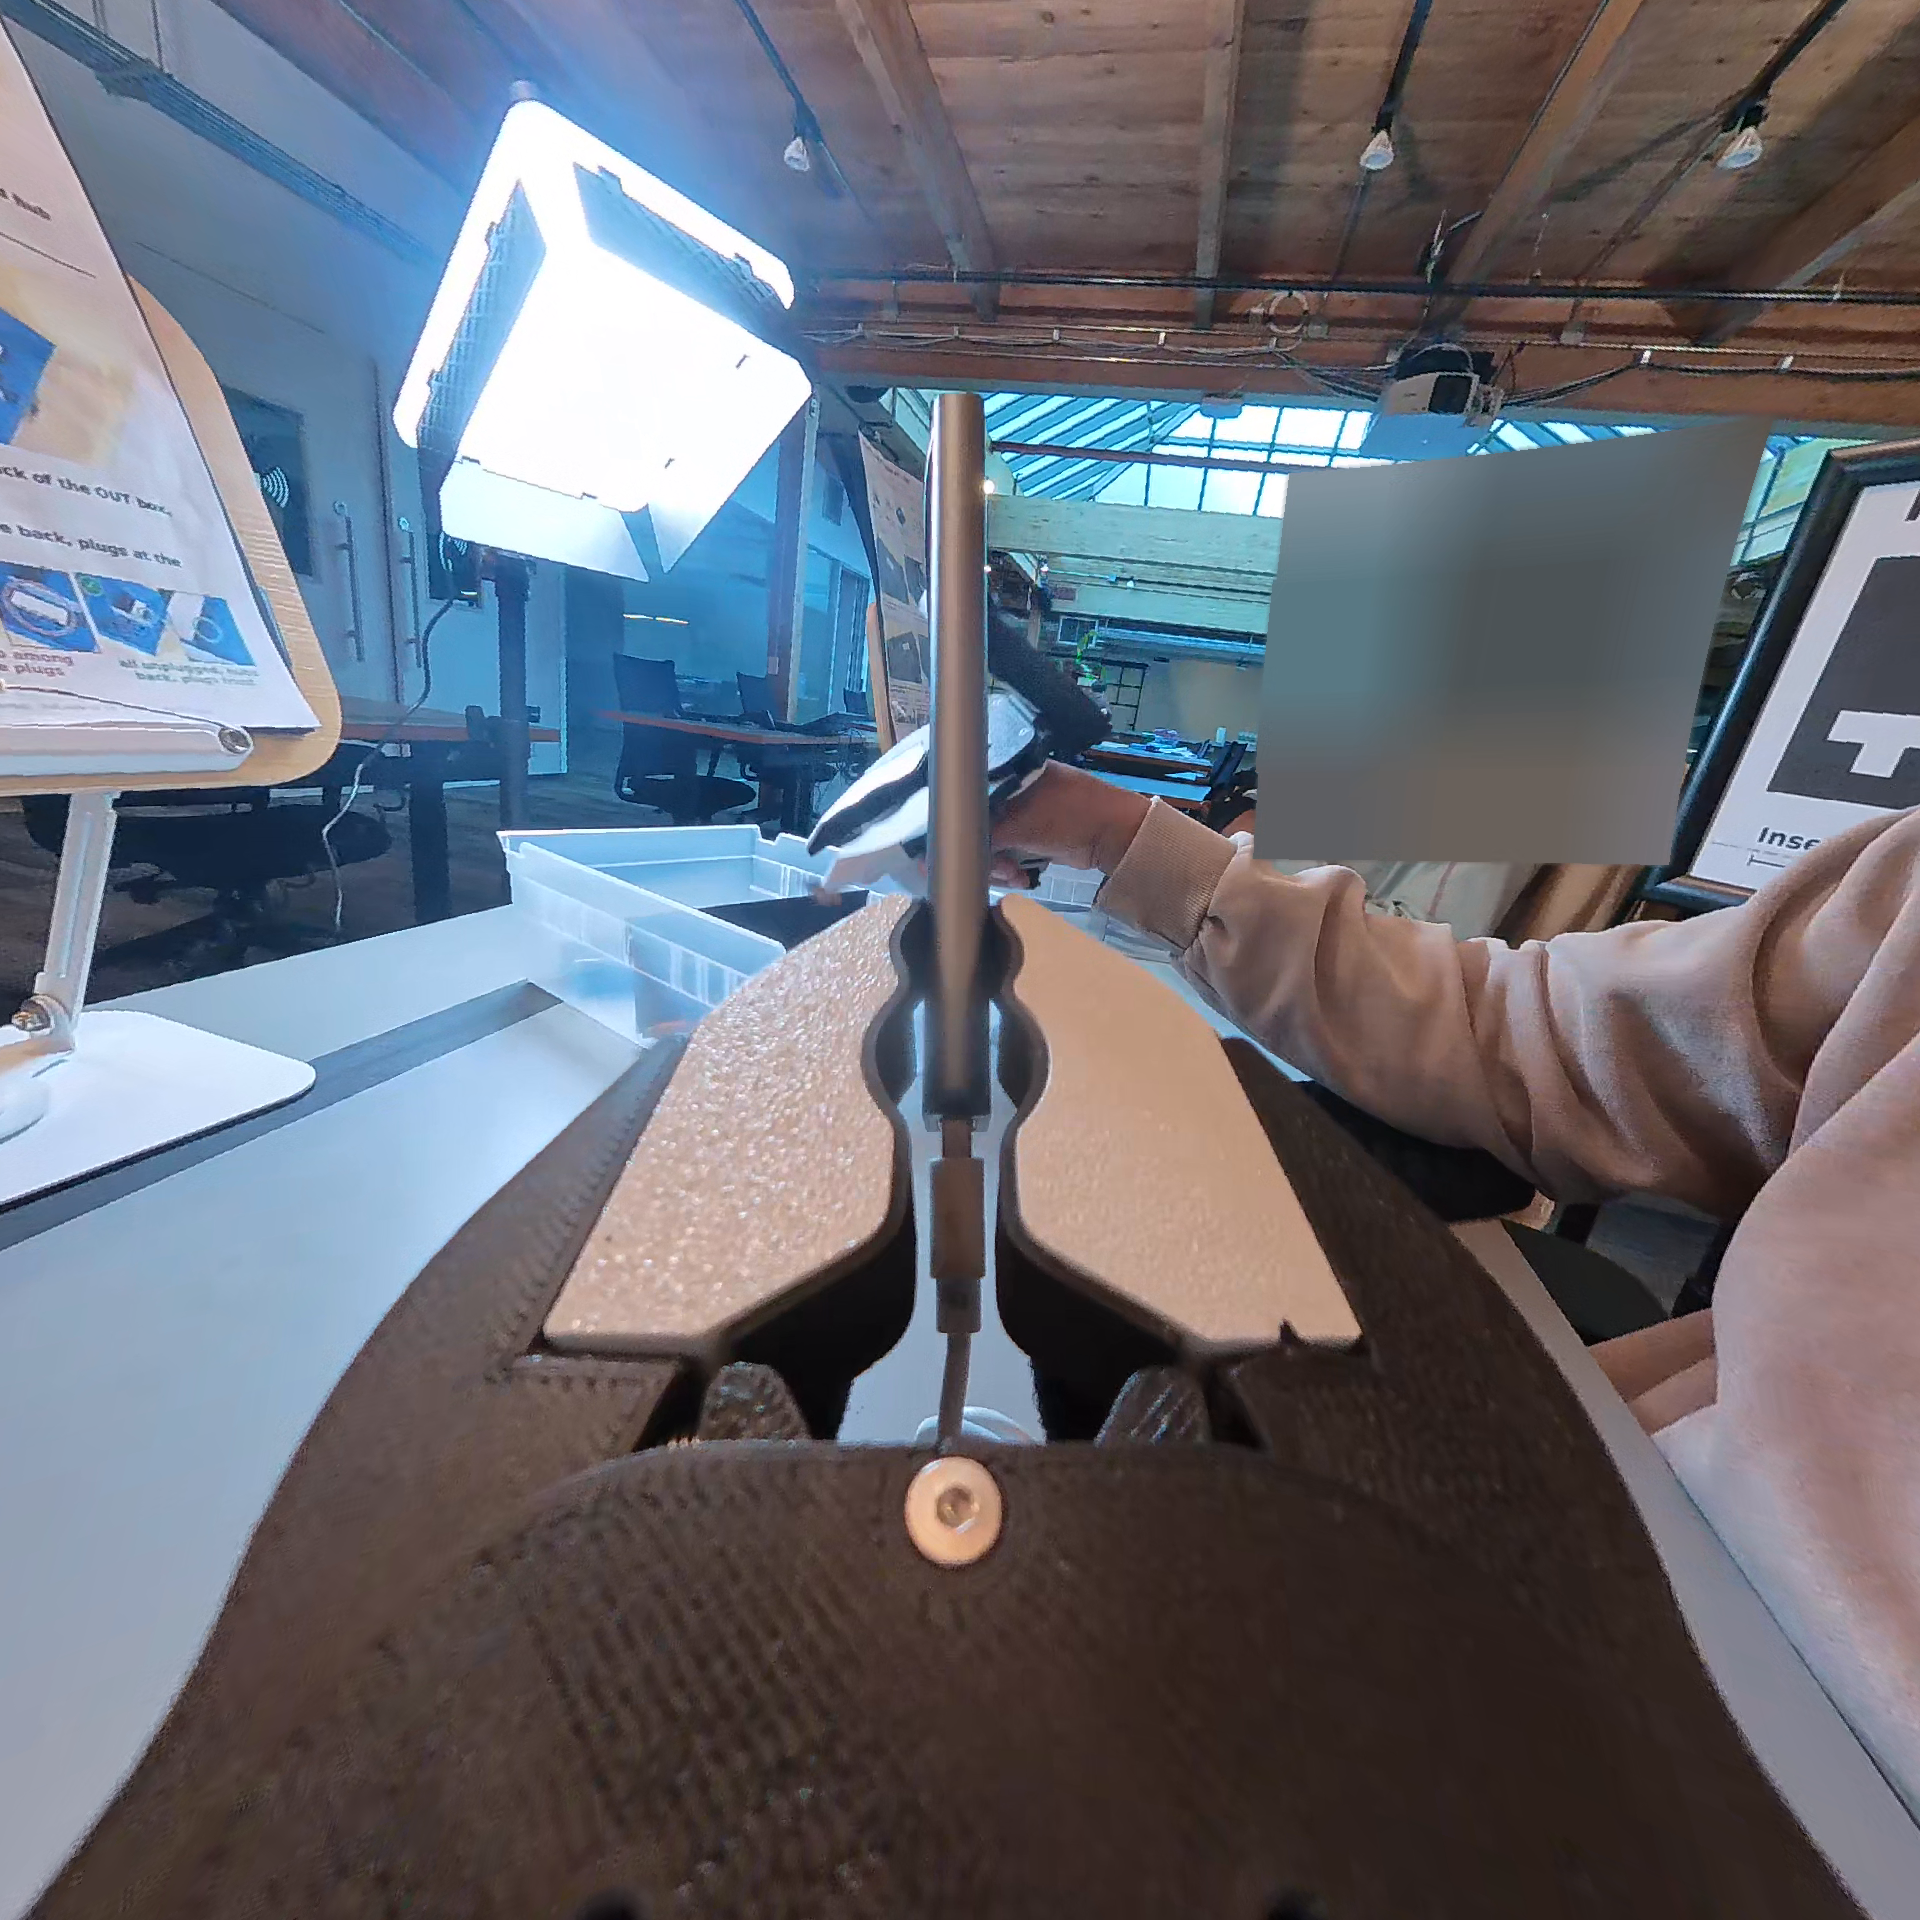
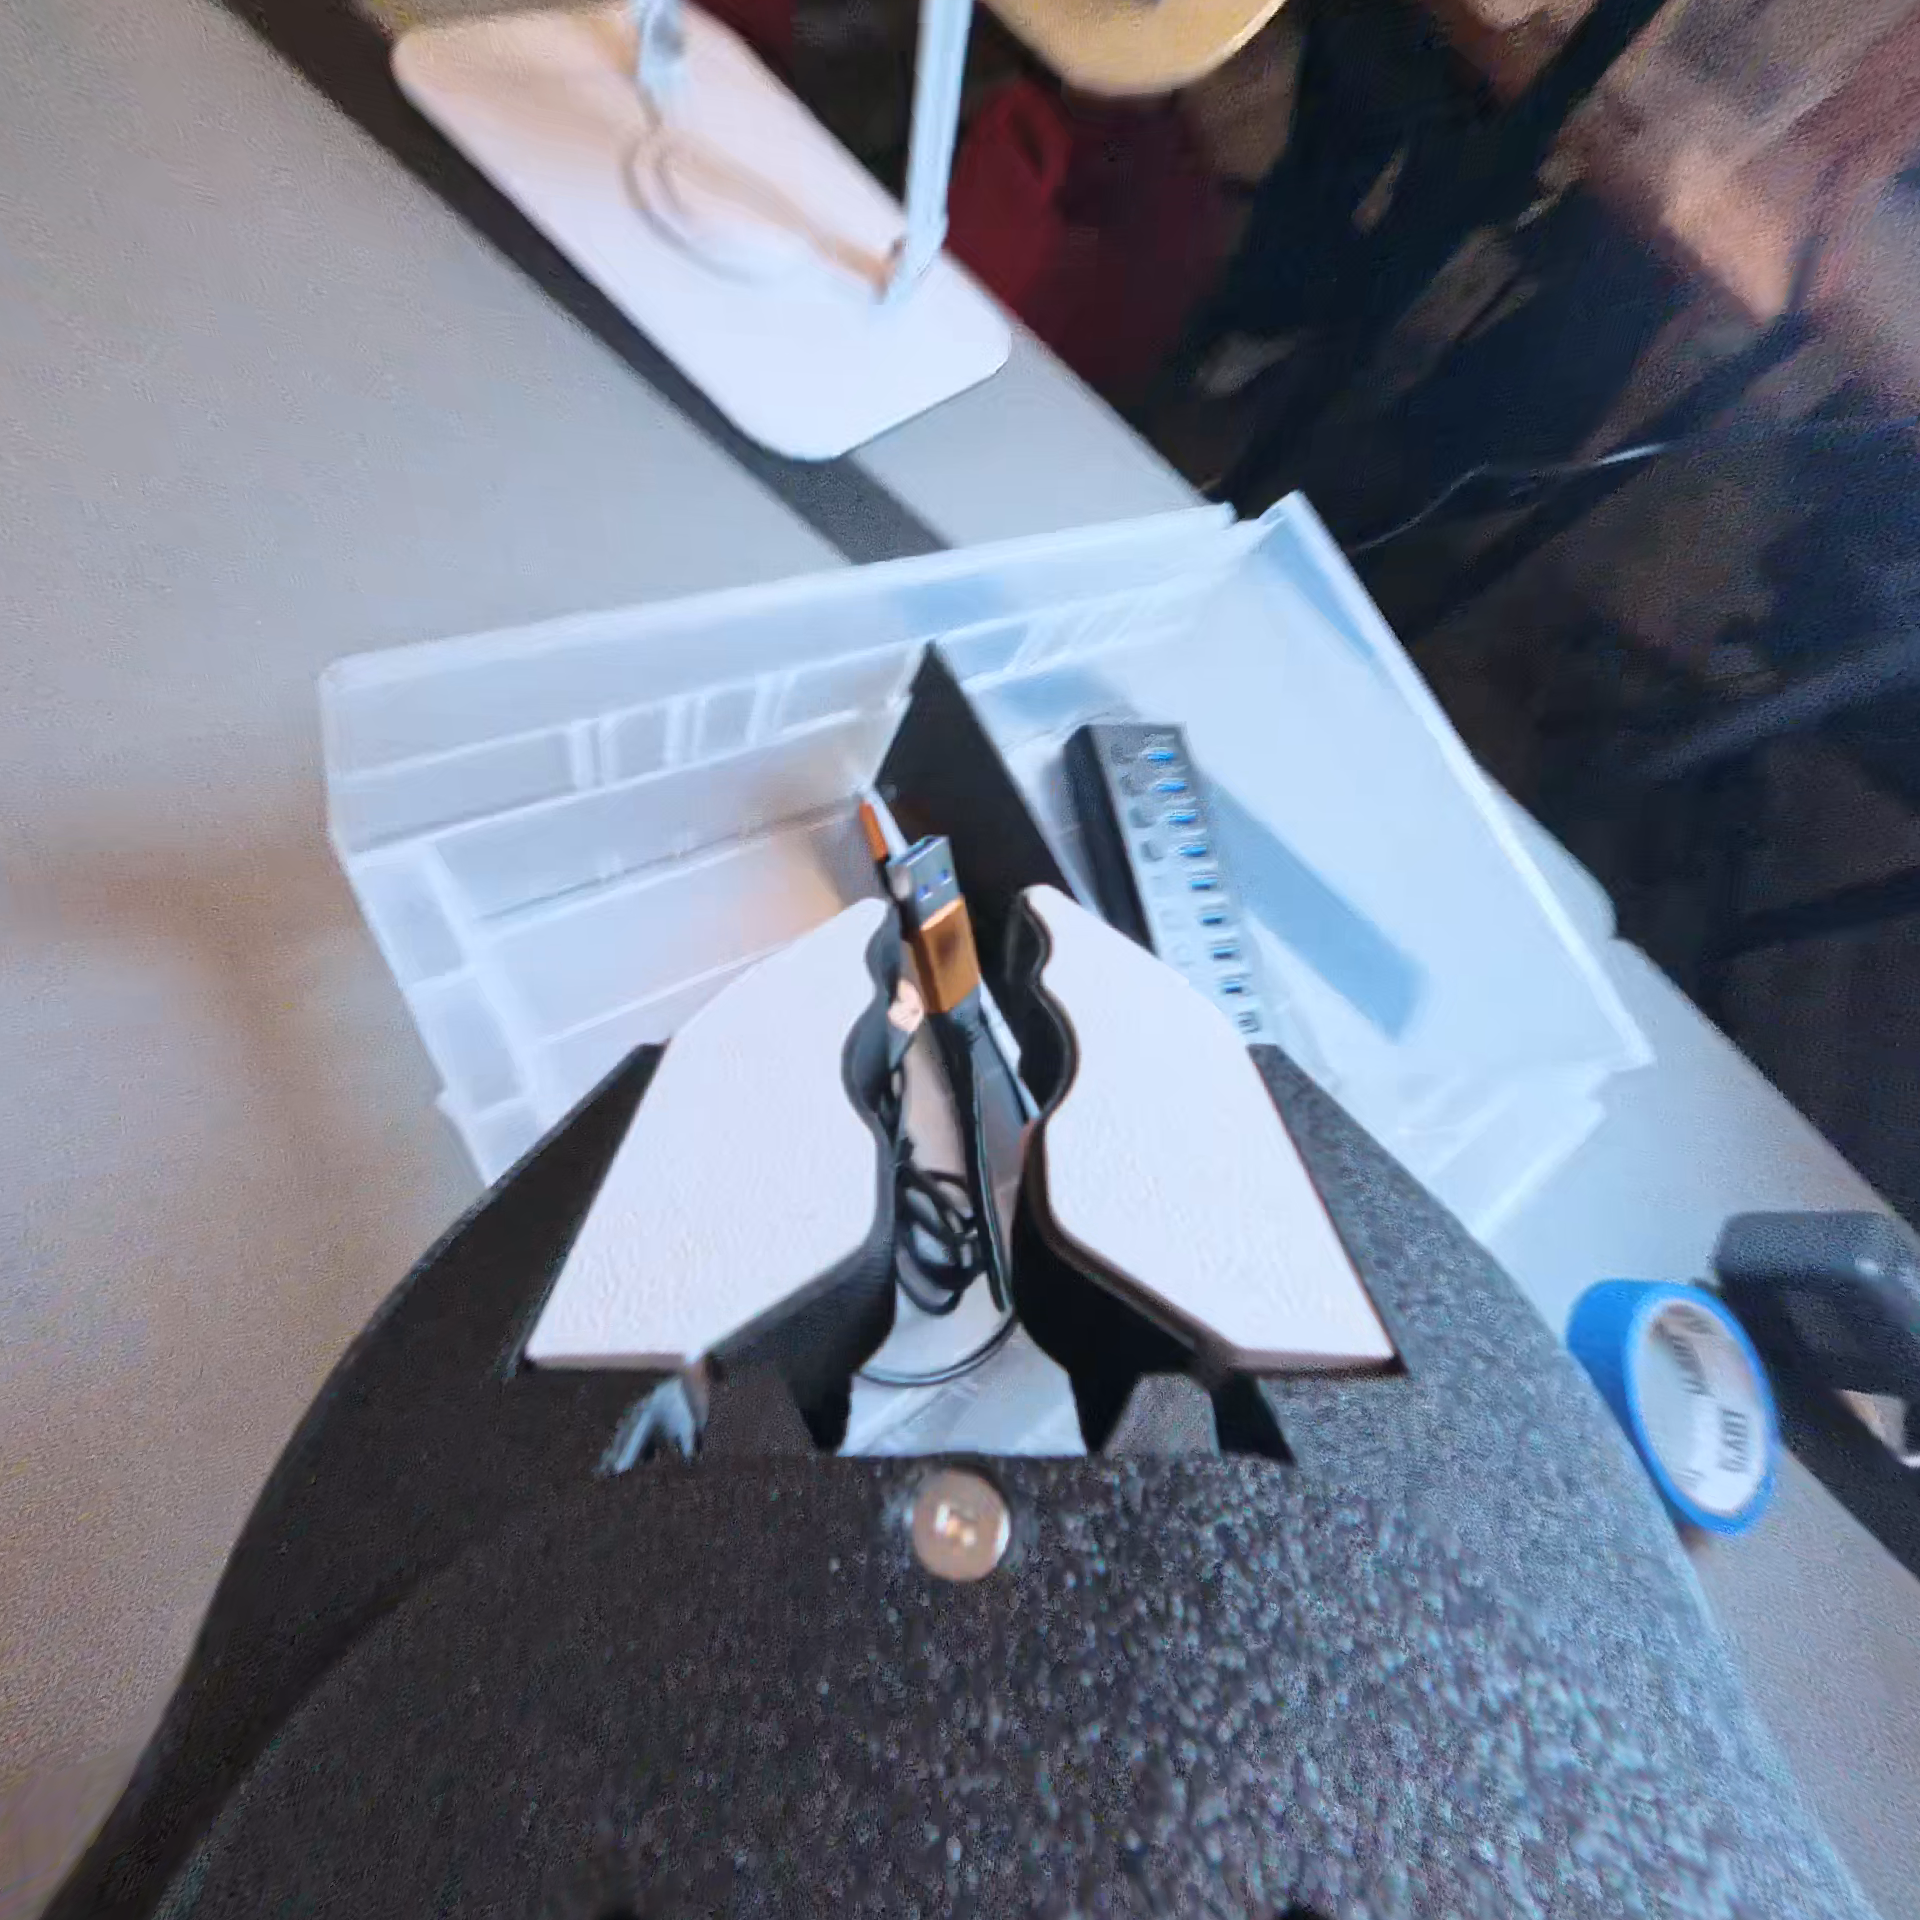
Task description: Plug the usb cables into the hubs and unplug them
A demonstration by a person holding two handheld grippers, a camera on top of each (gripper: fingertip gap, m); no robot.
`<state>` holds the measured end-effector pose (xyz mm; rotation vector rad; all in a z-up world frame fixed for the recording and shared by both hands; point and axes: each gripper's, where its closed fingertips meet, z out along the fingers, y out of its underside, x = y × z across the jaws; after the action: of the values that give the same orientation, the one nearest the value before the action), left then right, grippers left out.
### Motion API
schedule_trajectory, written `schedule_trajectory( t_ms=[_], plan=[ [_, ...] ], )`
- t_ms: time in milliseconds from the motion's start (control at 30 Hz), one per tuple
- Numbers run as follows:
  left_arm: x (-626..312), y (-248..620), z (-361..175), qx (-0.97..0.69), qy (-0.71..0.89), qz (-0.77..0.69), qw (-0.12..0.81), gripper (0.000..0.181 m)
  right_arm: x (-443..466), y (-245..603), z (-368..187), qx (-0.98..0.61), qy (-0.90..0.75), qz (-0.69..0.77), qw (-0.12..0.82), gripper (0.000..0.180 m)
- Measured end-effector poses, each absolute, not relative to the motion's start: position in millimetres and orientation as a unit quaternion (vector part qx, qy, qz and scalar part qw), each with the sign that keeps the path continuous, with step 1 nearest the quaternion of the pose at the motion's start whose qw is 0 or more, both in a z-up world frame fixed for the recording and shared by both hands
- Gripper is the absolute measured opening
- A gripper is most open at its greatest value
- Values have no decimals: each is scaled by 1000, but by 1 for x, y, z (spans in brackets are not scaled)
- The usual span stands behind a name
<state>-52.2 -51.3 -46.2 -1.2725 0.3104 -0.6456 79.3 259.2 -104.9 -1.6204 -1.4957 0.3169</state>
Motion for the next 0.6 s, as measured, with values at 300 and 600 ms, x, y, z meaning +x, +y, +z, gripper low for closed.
schedule_trajectory(
  t_ms=[300, 600],
  plan=[
    [-52, -51, -47, -579, 138, -307, 743, 11, 49, 173, -21, -533, -608, 323, 492, 46],
    [-52, -53, -42, -559, 114, -346, 745, 11, 31, -42, -38, -314, -784, 445, 299, 29]
  ],
)
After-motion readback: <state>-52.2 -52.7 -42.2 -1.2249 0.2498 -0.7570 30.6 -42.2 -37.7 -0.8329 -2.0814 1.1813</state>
